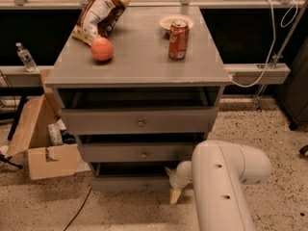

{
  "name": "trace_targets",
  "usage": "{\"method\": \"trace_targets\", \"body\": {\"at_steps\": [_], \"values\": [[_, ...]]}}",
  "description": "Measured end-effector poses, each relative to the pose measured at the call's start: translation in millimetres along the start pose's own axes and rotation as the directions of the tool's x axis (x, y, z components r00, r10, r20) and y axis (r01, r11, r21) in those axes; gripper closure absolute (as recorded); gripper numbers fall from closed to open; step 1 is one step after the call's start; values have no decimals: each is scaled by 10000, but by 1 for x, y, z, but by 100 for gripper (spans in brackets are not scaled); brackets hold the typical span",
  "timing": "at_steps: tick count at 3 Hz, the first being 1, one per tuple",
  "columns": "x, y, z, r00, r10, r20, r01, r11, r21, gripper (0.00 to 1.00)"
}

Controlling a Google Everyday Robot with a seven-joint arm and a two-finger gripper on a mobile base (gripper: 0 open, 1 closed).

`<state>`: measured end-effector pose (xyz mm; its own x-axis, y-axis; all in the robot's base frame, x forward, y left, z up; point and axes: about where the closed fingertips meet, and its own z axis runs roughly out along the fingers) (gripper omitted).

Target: Open bottom drawer

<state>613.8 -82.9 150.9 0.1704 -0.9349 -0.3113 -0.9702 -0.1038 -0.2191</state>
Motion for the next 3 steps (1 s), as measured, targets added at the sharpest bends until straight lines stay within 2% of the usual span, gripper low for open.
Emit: {"method": "trace_targets", "body": {"at_steps": [1,2,3], "values": [[-1,28,-7,9992,302,276,-296,9993,-220,26],[-1,47,-14,9971,461,609,-448,9987,-221,50],[-3,54,-19,9959,481,762,-468,9987,-187,73]]}}
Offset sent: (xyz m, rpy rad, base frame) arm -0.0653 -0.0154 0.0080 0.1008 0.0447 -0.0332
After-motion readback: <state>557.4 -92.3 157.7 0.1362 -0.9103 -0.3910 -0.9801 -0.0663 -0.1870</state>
